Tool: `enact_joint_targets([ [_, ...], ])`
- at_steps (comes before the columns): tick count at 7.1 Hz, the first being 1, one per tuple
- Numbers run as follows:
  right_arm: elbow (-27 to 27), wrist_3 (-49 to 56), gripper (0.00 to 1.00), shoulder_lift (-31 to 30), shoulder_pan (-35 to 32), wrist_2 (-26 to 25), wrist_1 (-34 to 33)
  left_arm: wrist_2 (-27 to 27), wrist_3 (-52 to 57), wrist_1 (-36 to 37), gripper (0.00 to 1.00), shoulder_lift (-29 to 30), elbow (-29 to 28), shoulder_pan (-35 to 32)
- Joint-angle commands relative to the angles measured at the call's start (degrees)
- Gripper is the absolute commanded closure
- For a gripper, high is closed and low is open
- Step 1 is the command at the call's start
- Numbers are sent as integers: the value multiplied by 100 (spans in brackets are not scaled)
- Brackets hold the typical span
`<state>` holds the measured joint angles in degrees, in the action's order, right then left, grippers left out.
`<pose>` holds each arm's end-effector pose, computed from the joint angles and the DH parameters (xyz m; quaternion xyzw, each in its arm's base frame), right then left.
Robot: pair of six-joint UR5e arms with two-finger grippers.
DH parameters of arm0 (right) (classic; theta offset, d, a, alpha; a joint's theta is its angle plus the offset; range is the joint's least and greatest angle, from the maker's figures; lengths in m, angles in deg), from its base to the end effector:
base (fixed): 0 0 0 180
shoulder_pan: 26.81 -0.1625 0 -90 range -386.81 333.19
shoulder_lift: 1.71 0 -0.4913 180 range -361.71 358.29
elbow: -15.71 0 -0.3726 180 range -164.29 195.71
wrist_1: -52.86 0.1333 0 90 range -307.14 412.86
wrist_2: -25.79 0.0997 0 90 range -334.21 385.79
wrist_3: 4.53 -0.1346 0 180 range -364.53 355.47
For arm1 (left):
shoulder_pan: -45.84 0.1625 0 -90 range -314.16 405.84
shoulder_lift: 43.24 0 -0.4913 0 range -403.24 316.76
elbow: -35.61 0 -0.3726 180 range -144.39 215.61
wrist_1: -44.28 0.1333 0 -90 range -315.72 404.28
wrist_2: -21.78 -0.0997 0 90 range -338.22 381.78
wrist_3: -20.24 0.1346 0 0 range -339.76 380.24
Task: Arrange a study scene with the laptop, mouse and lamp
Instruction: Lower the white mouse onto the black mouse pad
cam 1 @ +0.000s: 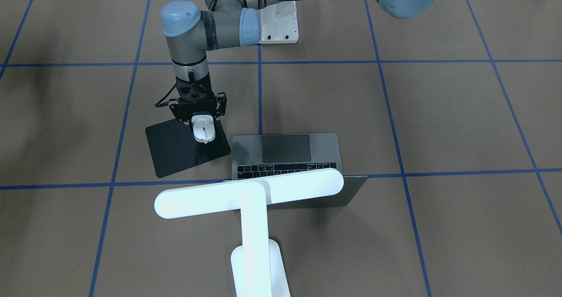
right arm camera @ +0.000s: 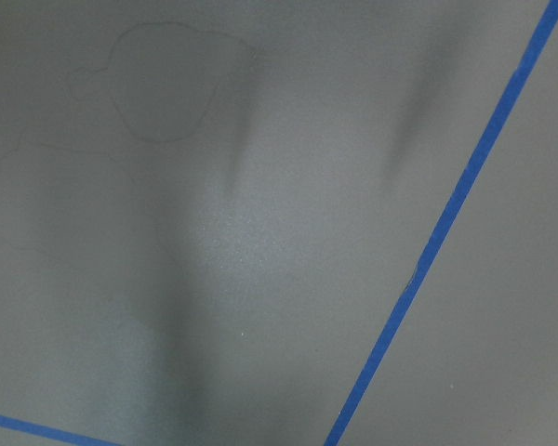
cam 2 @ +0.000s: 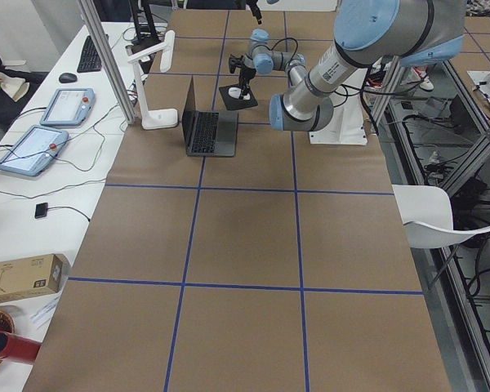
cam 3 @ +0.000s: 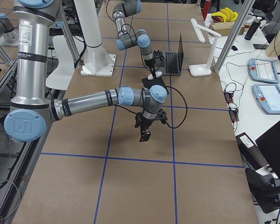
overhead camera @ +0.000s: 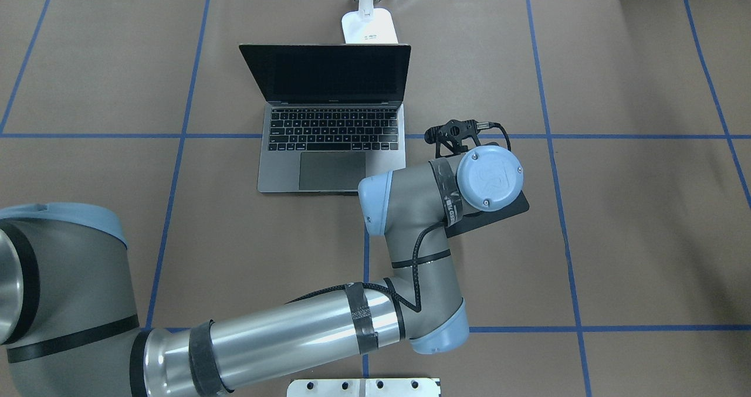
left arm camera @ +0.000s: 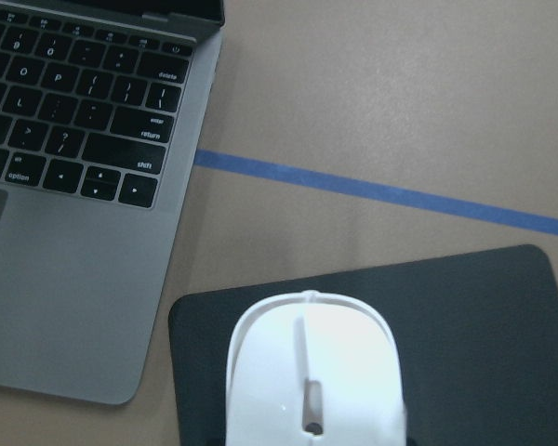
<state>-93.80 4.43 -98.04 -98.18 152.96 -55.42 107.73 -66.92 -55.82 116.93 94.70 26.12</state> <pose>-0.0780 -0.3941 0.6815 -0.0689 -0.3137 -0.2120 0.9230 0.8155 -0.4440 0.1052 0.1131 0.4029 -0.1479 0.8961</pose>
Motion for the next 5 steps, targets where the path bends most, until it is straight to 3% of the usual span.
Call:
enact_joint_targets([
  [1,18,0,0,9,0,10,0,-140,-20,-9,48,-4,-38,117],
  [2,18,0,0,9,0,19,0,-149,-20,0,20,-4,-38,109],
  [3,9,0,0,9,0,19,0,-149,-11,0,10,-4,-21,109],
  [5,9,-8,0,35,0,63,0,-114,181,43,8,-4,110,56],
])
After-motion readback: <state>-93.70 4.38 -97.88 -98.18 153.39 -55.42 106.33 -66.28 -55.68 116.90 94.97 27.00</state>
